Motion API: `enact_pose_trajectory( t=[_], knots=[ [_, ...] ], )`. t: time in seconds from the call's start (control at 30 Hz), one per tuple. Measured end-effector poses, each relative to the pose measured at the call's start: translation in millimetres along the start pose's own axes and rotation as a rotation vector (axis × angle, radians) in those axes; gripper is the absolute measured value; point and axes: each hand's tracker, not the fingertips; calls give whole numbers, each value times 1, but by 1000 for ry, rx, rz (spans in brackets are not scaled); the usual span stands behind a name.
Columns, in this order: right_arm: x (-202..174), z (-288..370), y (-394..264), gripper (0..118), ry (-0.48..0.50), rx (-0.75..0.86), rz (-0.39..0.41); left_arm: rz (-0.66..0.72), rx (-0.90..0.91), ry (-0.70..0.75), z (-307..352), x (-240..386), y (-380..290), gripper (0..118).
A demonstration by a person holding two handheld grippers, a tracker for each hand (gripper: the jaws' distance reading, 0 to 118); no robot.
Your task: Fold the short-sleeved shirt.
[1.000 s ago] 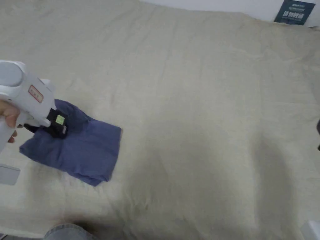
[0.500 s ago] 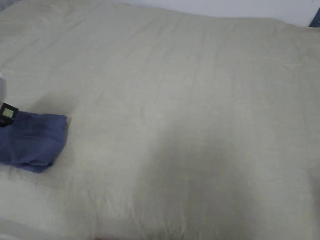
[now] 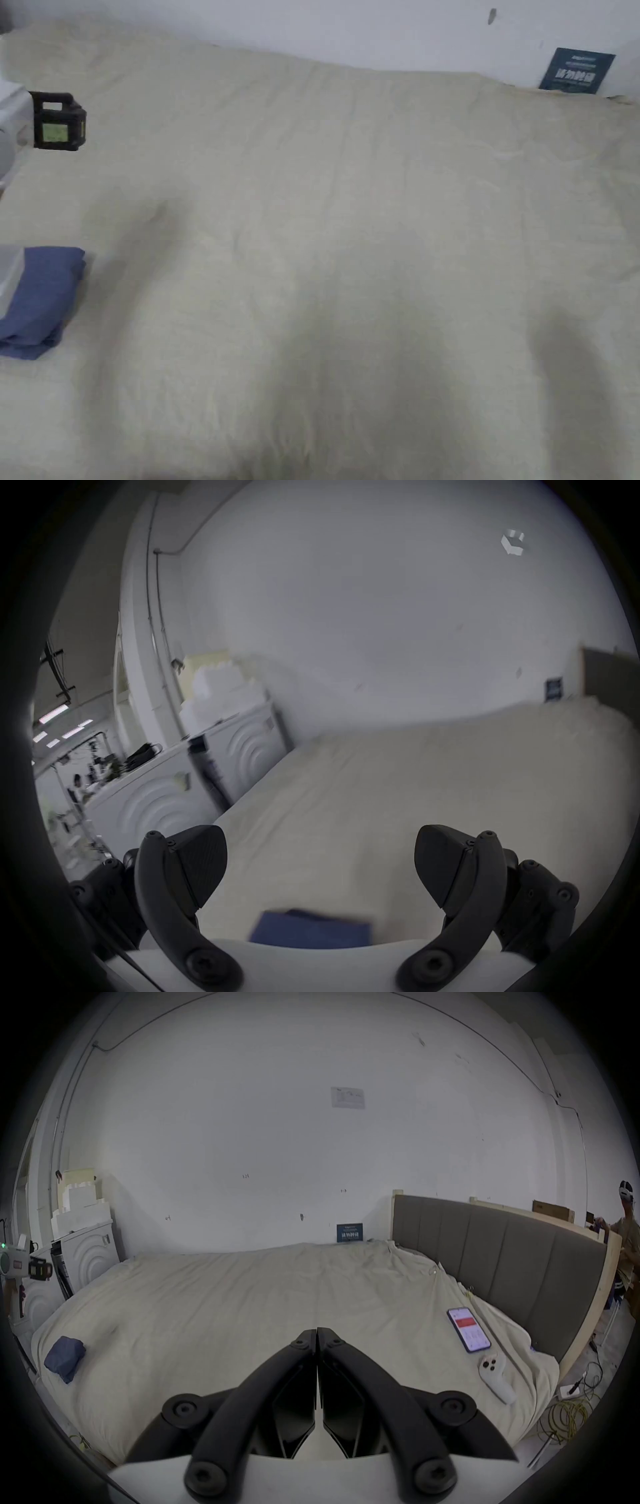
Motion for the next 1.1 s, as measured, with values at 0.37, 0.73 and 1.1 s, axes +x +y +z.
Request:
enact_pose_trajectory(
  t=[0.37,0.73,1.1],
  knots=[
    [8,13,17,0,60,86,23,105,167,-332,119,154,1,63],
    [2,-3,4,0,88,144,55,119,162,-391,172,188,-45,0],
    [-17,21,-32,0,99,92,54,139,143,-400,188,184,-74,0]
  ],
)
